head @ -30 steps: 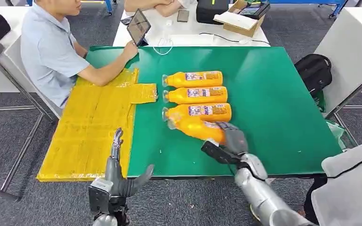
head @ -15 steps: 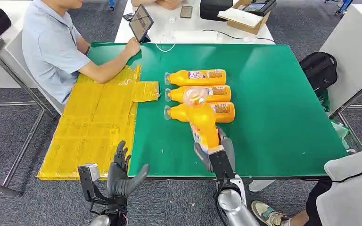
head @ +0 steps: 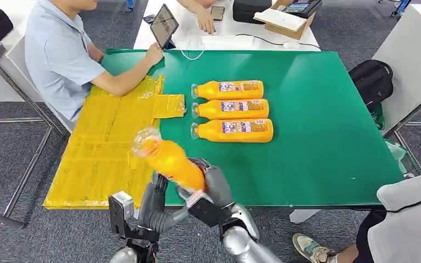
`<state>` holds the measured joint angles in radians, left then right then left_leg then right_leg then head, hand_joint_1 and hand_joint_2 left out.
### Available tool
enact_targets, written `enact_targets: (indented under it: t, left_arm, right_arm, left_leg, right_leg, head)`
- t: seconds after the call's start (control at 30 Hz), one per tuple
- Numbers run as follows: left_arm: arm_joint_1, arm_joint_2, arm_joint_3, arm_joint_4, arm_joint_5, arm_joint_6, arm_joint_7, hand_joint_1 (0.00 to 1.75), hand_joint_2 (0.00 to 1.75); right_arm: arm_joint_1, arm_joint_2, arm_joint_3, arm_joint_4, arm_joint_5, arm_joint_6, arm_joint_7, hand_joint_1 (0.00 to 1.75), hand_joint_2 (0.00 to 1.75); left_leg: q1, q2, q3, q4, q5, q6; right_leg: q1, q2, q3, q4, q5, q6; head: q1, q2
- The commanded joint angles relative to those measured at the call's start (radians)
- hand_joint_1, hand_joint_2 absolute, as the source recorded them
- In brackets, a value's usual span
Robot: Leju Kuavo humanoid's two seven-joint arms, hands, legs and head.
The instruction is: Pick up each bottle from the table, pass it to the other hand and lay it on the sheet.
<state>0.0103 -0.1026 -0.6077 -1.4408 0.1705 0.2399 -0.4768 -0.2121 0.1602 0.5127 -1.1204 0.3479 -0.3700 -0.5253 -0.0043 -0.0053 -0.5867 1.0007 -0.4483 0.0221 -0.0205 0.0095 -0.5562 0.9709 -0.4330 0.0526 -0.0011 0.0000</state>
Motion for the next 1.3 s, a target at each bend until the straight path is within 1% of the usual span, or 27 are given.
enact_targets:
  t: [0.03, 0.1, 0.13, 0.17, 0.2, 0.23, 0.37, 0.4, 0.43, 0.5, 0.53, 0.57, 0.6, 0.63, 0.93, 0.97, 1.0, 1.03, 1.07, 1.1, 1.13, 1.2, 1.23, 1.27, 1.3]
  left_arm:
    - [-0.056, -0.002, 0.000, 0.054, 0.045, -0.002, 0.029, 0.00, 1.75]
    - [-0.061, -0.008, 0.006, 0.053, 0.056, 0.005, 0.031, 0.00, 1.75]
    - [-0.063, -0.011, 0.011, 0.051, 0.080, 0.008, 0.045, 0.00, 1.75]
    - [-0.061, -0.016, 0.019, 0.049, 0.095, 0.013, 0.049, 0.00, 1.75]
    - [-0.061, -0.018, 0.024, 0.047, 0.124, 0.012, 0.062, 0.00, 1.75]
    - [-0.059, -0.019, 0.029, 0.042, 0.156, 0.002, 0.076, 0.00, 1.75]
    - [-0.052, -0.006, 0.038, -0.009, 0.235, -0.011, 0.064, 0.00, 1.75]
    - [-0.056, -0.003, 0.035, -0.015, 0.250, -0.021, 0.075, 0.00, 1.75]
    - [-0.058, -0.001, 0.032, -0.012, 0.261, -0.027, 0.090, 0.00, 1.75]
    - [-0.073, -0.007, 0.038, 0.027, 0.326, -0.039, 0.162, 0.00, 1.75]
    - [-0.080, -0.013, 0.044, 0.042, 0.348, -0.042, 0.175, 0.00, 1.75]
    - [-0.091, -0.018, 0.051, 0.059, 0.360, -0.032, 0.169, 0.05, 1.75]
    - [-0.097, -0.022, 0.057, 0.064, 0.357, -0.018, 0.153, 1.71, 1.75]
    - [-0.078, -0.044, 0.074, 0.050, 0.356, 0.002, 0.138, 1.75, 1.75]
    - [-0.066, -0.053, 0.066, 0.035, 0.345, 0.018, 0.135, 1.75, 1.75]
    - [-0.062, -0.055, 0.074, 0.030, 0.352, 0.029, 0.137, 1.75, 1.75]
    - [-0.060, -0.058, 0.083, 0.027, 0.365, 0.033, 0.140, 1.75, 1.75]
    - [-0.051, -0.061, 0.095, 0.017, 0.383, 0.039, 0.142, 1.75, 1.75]
    - [-0.047, -0.060, 0.100, 0.010, 0.387, 0.041, 0.140, 1.75, 1.75]
    - [-0.037, -0.063, 0.116, -0.003, 0.401, 0.050, 0.137, 1.75, 1.75]
    - [-0.039, -0.054, 0.126, -0.006, 0.411, 0.057, 0.140, 1.75, 1.75]
    - [-0.066, -0.032, 0.184, 0.036, 0.463, 0.116, 0.194, 1.75, 1.75]
    - [-0.079, -0.022, 0.204, 0.059, 0.470, 0.131, 0.199, 1.75, 1.75]
    - [-0.097, -0.010, 0.258, 0.103, 0.488, 0.133, 0.191, 1.75, 1.75]
    - [-0.099, -0.003, 0.285, 0.116, 0.481, 0.134, 0.178, 1.75, 1.75]
  right_arm:
    - [-0.077, 0.006, 0.142, 0.146, 0.045, 0.002, 0.002, 1.75, 1.75]
    - [-0.083, 0.016, 0.161, 0.169, 0.052, -0.008, 0.012, 1.75, 1.75]
    - [-0.078, 0.027, 0.179, 0.185, 0.078, -0.046, 0.014, 1.75, 1.75]
    - [-0.072, 0.030, 0.188, 0.188, 0.082, -0.049, 0.013, 1.75, 1.75]
    - [-0.062, 0.035, 0.187, 0.185, 0.064, -0.052, 0.019, 1.75, 1.75]
    - [-0.056, 0.033, 0.193, 0.181, 0.063, -0.066, 0.017, 1.75, 1.75]
    - [-0.055, 0.017, 0.231, 0.207, 0.096, -0.100, 0.020, 1.75, 1.75]
    - [-0.064, 0.014, 0.253, 0.226, 0.155, -0.155, 0.024, 1.75, 1.75]
    - [-0.067, 0.014, 0.258, 0.237, 0.167, -0.167, 0.027, 1.75, 1.75]
    - [-0.078, 0.017, 0.279, 0.274, 0.248, -0.257, 0.039, 1.75, 1.75]
    - [-0.080, 0.020, 0.281, 0.284, 0.254, -0.267, 0.039, 1.75, 1.75]
    - [-0.090, 0.029, 0.292, 0.316, 0.288, -0.311, 0.043, 1.75, 1.75]
    - [-0.097, 0.037, 0.296, 0.335, 0.288, -0.313, 0.046, 1.48, 1.75]
    - [-0.096, 0.038, 0.298, 0.343, 0.285, -0.322, 0.041, 0.54, 1.75]
    - [-0.093, 0.043, 0.293, 0.350, 0.297, -0.328, 0.037, 0.54, 1.75]
    - [-0.078, 0.051, 0.244, 0.328, 0.341, -0.328, 0.026, 0.00, 1.75]
    - [-0.076, 0.061, 0.241, 0.344, 0.316, -0.328, 0.013, 0.00, 1.75]
    - [-0.068, 0.067, 0.218, 0.338, 0.320, -0.328, 0.002, 0.00, 1.75]
    - [-0.056, 0.074, 0.191, 0.333, 0.342, -0.328, -0.005, 0.00, 0.00]
    - [-0.028, 0.079, 0.142, 0.298, 0.384, -0.328, -0.025, 0.00, 0.00]
    - [0.011, 0.096, 0.057, 0.259, 0.422, -0.328, -0.090, 0.00, 0.00]
    - [0.081, 0.130, -0.094, 0.198, 0.498, -0.328, -0.173, 0.00, 0.00]
    - [0.107, 0.129, -0.116, 0.150, 0.509, -0.328, -0.173, 0.00, 0.00]
    - [0.153, 0.123, -0.143, 0.059, 0.510, -0.328, -0.173, 0.00, 0.00]
    - [0.196, 0.128, -0.178, -0.045, 0.522, -0.328, -0.173, 0.00, 0.00]
  left_leg:
    - [0.002, 0.002, 0.003, 0.000, -0.001, -0.001]
    - [0.000, 0.001, 0.001, 0.000, 0.000, -0.001]
    - [0.001, 0.002, 0.002, 0.000, -0.001, -0.002]
    - [0.001, 0.001, 0.002, 0.000, -0.001, -0.002]
    - [0.000, 0.001, 0.001, 0.000, 0.000, -0.001]
    - [0.001, 0.001, 0.002, -0.001, 0.000, -0.002]
    - [0.001, 0.000, 0.001, 0.000, 0.000, -0.001]
    - [0.002, 0.000, 0.002, 0.000, -0.001, -0.002]
    - [0.001, 0.001, 0.001, 0.000, -0.001, -0.001]
    - [0.001, 0.000, 0.002, 0.000, 0.000, -0.001]
    - [0.001, -0.001, 0.003, -0.001, 0.000, -0.001]
    - [0.001, -0.001, 0.003, -0.001, 0.000, -0.001]
    - [0.001, -0.001, 0.002, -0.001, 0.000, -0.001]
    - [0.001, -0.001, 0.002, -0.001, 0.000, -0.001]
    - [0.001, -0.001, 0.002, 0.000, -0.001, -0.001]
    - [0.001, -0.001, 0.001, 0.000, 0.000, -0.001]
    - [0.002, -0.002, 0.003, 0.000, -0.001, -0.002]
    - [0.002, -0.003, 0.002, 0.000, -0.001, -0.002]
    - [0.001, -0.001, 0.001, 0.000, 0.000, -0.001]
    - [0.001, -0.001, 0.001, 0.000, -0.001, -0.001]
    - [0.001, -0.001, 0.001, 0.000, 0.000, -0.001]
    - [0.001, -0.003, 0.001, 0.000, 0.000, -0.001]
    - [0.002, -0.003, 0.001, 0.000, 0.000, -0.002]
    - [0.002, -0.004, 0.002, -0.001, 0.000, -0.002]
    - [0.000, -0.003, 0.000, -0.001, 0.000, -0.001]
  right_leg:
    - [0.002, 0.001, 0.003, -0.002, 0.000, -0.002]
    - [0.000, 0.000, 0.001, -0.001, 0.000, -0.002]
    - [0.001, 0.000, 0.003, -0.001, 0.000, -0.003]
    - [0.001, 0.000, 0.002, -0.001, 0.000, -0.002]
    - [0.001, 0.000, 0.001, -0.001, 0.000, -0.002]
    - [0.001, 0.000, 0.003, -0.001, 0.000, -0.003]
    - [0.001, -0.001, 0.001, -0.001, 0.000, -0.002]
    - [0.002, -0.001, 0.003, -0.001, -0.001, -0.003]
    - [0.001, -0.001, 0.001, -0.001, 0.000, -0.002]
    - [0.002, -0.001, 0.002, -0.002, 0.000, -0.002]
    - [0.002, -0.002, 0.003, -0.002, -0.001, -0.003]
    - [0.002, -0.002, 0.003, -0.002, 0.000, -0.002]
    - [0.001, -0.002, 0.003, -0.002, 0.000, -0.002]
    - [0.001, -0.002, 0.003, -0.002, 0.000, -0.002]
    - [0.002, -0.003, 0.003, -0.002, -0.001, -0.002]
    - [0.001, -0.002, 0.001, -0.001, -0.001, -0.002]
    - [0.003, -0.005, 0.005, -0.002, -0.002, -0.003]
    - [0.002, -0.005, 0.004, -0.002, -0.001, -0.003]
    - [0.001, -0.002, 0.001, -0.001, -0.001, -0.002]
    - [0.002, -0.002, 0.001, -0.001, -0.001, -0.002]
    - [0.001, -0.002, 0.001, -0.001, -0.001, -0.002]
    - [0.001, -0.005, 0.002, -0.001, -0.001, -0.002]
    - [0.002, -0.005, 0.003, -0.002, -0.002, -0.003]
    - [0.002, -0.006, 0.003, -0.001, -0.002, -0.003]
    - [0.001, -0.004, 0.000, -0.001, -0.001, -0.002]
  head:
    - [0.000, 0.000]
    - [0.000, 0.000]
    - [0.000, 0.000]
    - [0.000, 0.000]
    - [0.000, 0.000]
    - [0.000, 0.000]
    - [0.000, 0.000]
    - [0.000, 0.000]
    - [0.000, 0.000]
    - [0.000, 0.000]
    - [0.000, 0.000]
    - [0.000, 0.000]
    - [0.000, 0.000]
    - [0.000, 0.000]
    - [0.000, 0.000]
    - [0.000, 0.000]
    - [0.000, 0.000]
    - [0.000, 0.000]
    - [0.000, 0.000]
    - [0.000, 0.000]
    - [0.000, 0.000]
    - [0.000, 0.000]
    - [0.000, 0.000]
    - [0.001, 0.000]
    - [0.000, 0.000]
